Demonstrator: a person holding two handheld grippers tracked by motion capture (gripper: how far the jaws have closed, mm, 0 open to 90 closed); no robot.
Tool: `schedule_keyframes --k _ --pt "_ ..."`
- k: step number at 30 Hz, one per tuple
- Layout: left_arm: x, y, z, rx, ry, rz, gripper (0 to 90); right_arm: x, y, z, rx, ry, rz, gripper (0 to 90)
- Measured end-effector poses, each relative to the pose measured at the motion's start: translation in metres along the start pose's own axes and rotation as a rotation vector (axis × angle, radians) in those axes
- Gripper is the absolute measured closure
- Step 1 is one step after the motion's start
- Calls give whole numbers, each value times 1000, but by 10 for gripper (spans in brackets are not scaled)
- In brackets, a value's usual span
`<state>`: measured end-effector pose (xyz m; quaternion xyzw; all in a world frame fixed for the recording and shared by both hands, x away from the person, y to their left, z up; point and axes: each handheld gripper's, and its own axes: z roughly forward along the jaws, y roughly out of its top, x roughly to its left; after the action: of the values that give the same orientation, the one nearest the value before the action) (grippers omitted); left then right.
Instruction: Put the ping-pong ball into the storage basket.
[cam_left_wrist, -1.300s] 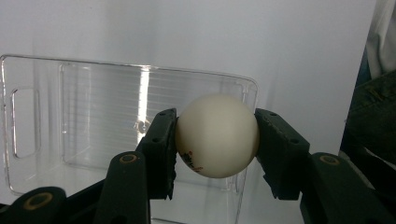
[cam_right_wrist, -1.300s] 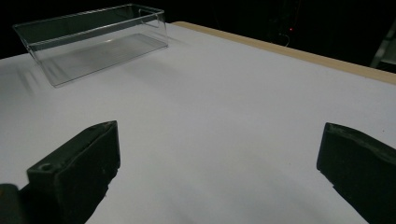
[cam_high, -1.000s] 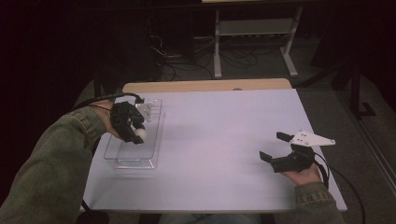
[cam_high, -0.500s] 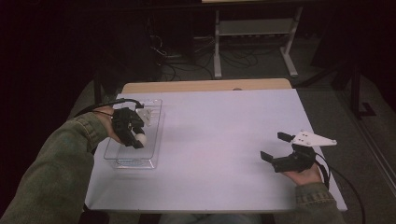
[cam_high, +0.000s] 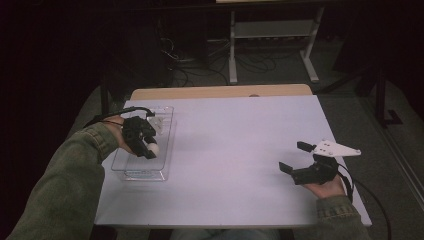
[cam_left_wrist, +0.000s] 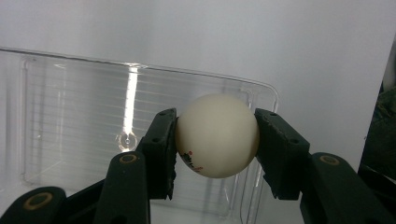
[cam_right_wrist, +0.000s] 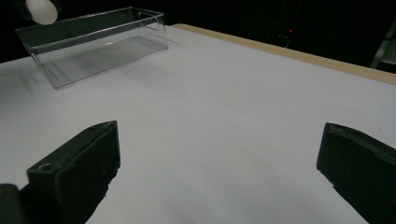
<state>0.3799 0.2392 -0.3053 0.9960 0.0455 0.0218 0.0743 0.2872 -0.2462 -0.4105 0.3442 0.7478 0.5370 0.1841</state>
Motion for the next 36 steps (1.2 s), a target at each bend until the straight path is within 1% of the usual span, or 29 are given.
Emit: schedule_keyframes --k 1,3,4,6,9,18,20,21,25,31,36 --pt "0 0 2 2 -2 -3 512 0 0 0 0 0 0 0" --pt "1 1 5 20 1 4 512 0 0 0 0 2 -1 0" --pt "2 1 7 23 0 -1 512 0 0 0 1 2 -1 0" --pt "3 2 10 17 -6 -3 512 0 0 0 0 1 -5 0" --pt "4 4 15 27 -13 2 512 0 0 0 -1 1 -6 0" --pt "8 4 28 40 -26 -6 512 0 0 -1 -7 1 -6 0" --pt "9 3 31 52 -30 -15 512 0 0 -1 -6 -1 -6 0" --pt "10 3 32 57 -29 -12 512 0 0 -1 -5 -1 -6 0" --pt "11 1 37 47 -38 -21 512 0 0 -1 -5 -1 -8 0" --pt "12 -2 46 54 -53 -26 512 0 0 -1 -5 -2 -10 0" --pt "14 -2 50 52 -56 -27 512 -1 0 -3 -8 -9 -4 0"
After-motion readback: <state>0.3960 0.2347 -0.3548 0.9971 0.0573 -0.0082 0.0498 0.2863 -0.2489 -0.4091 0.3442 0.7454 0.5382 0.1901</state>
